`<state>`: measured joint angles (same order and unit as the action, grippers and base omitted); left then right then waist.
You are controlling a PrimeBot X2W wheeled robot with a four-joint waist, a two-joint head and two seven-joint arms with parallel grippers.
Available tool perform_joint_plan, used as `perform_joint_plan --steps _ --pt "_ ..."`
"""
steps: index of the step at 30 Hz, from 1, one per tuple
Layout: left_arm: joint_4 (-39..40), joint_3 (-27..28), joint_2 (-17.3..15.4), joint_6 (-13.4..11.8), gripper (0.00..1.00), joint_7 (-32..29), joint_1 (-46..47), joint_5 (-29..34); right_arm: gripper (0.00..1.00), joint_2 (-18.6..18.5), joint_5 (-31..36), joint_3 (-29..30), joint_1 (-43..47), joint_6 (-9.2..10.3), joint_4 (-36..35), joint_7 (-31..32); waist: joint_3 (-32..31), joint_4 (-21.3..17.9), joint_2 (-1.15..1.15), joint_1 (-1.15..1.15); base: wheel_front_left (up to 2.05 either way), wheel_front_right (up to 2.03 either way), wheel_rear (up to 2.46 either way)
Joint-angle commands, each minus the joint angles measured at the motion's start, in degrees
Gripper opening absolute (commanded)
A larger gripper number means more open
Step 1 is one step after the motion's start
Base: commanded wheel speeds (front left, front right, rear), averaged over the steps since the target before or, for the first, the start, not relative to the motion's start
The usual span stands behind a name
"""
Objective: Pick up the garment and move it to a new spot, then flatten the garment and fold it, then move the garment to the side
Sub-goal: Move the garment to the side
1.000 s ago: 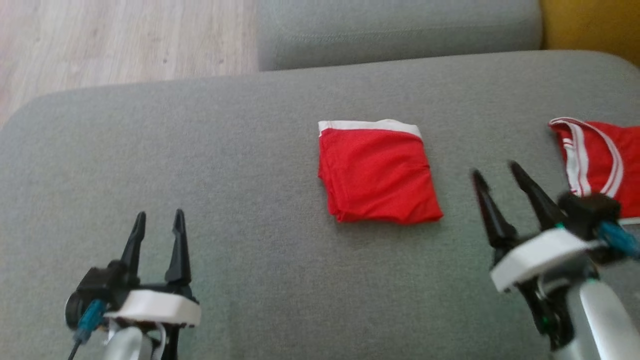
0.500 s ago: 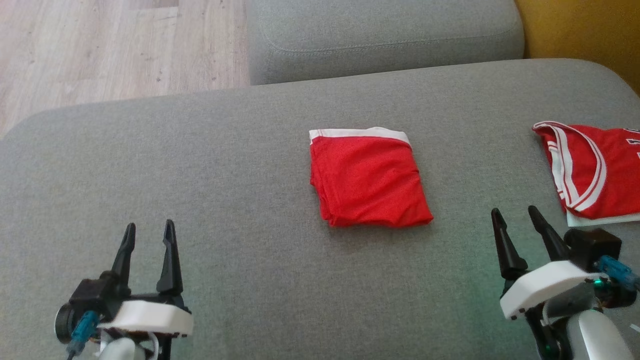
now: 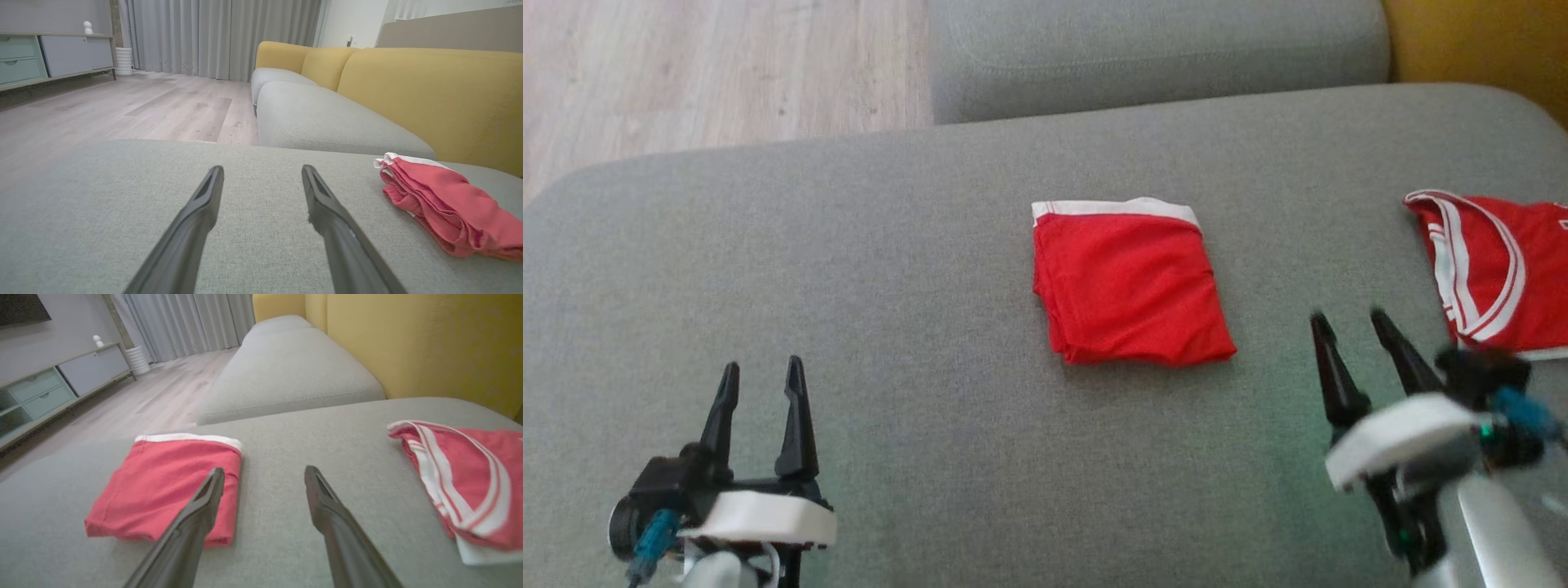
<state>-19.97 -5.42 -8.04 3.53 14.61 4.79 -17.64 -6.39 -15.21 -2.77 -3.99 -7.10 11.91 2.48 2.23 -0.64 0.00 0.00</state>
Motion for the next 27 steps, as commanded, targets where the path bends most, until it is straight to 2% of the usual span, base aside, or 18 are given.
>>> perform_joint_plan --steps 1,3,6,11,18,22,23,24,27 --pt "2.34 1.72 -0.81 -0.11 1.0 0.07 2.55 -0.55 1.0 -0.36 -0.76 -2.1 -6.3 -0.39 -2.48 0.99 1.24 0.43 0.0 0.0 0.0 0.0 0.0" --pt "2.9 1.33 -0.71 -0.12 1.0 -0.02 3.43 -0.42 1.0 -0.01 -1.94 -2.96 -10.25 -0.39 -1.77 3.28 2.57 0.96 0.0 0.0 0.0 0.0 0.0" --pt "3.02 0.57 -0.7 0.2 1.0 -0.04 5.57 -0.17 1.0 0.36 -3.08 -4.56 -15.93 -0.39 2.46 10.13 4.71 2.38 0.0 0.0 0.0 0.0 0.0" --pt "3.06 -1.36 0.09 0.95 1.0 0.1 9.37 0.43 1.0 1.59 -1.78 -2.28 -22.99 -0.39 11.68 19.97 8.26 5.81 0.0 0.0 0.0 0.0 0.0" --pt "3.14 -2.45 0.62 1.52 1.0 0.28 11.64 0.95 1.0 3.11 -1.59 1.16 -27.31 -0.39 21.16 24.4 11.25 8.38 0.0 0.0 0.0 0.0 0.0" --pt "2.45 -2.29 0.77 1.6 1.0 0.34 11.91 1.02 1.0 3.42 -4.54 -0.53 -27.89 -0.39 25.27 27.53 11.4 8.53 0.0 0.0 0.0 0.0 0.0" --pt "2.29 -2.14 0.75 1.58 1.0 0.35 11.85 1.03 0.47 3.44 -5.11 -1.48 -28.03 -0.39 25.48 28.11 11.32 8.3 0.0 0.0 0.0 0.0 0.0" --pt "2.23 -1.94 0.74 1.52 1.0 0.36 11.72 1.03 0.0 3.45 -5.69 -2.45 -28.28 -0.39 25.16 28.1 11.21 7.91 0.0 0.0 0.0 0.0 0.0" --pt "2.39 -1.34 0.65 1.47 1.0 0.37 11.28 0.99 0.0 2.44 -6.33 -6.26 -29.3 -0.39 22.73 28.09 10.89 5.91 0.0 0.0 0.0 0.0 0.0"
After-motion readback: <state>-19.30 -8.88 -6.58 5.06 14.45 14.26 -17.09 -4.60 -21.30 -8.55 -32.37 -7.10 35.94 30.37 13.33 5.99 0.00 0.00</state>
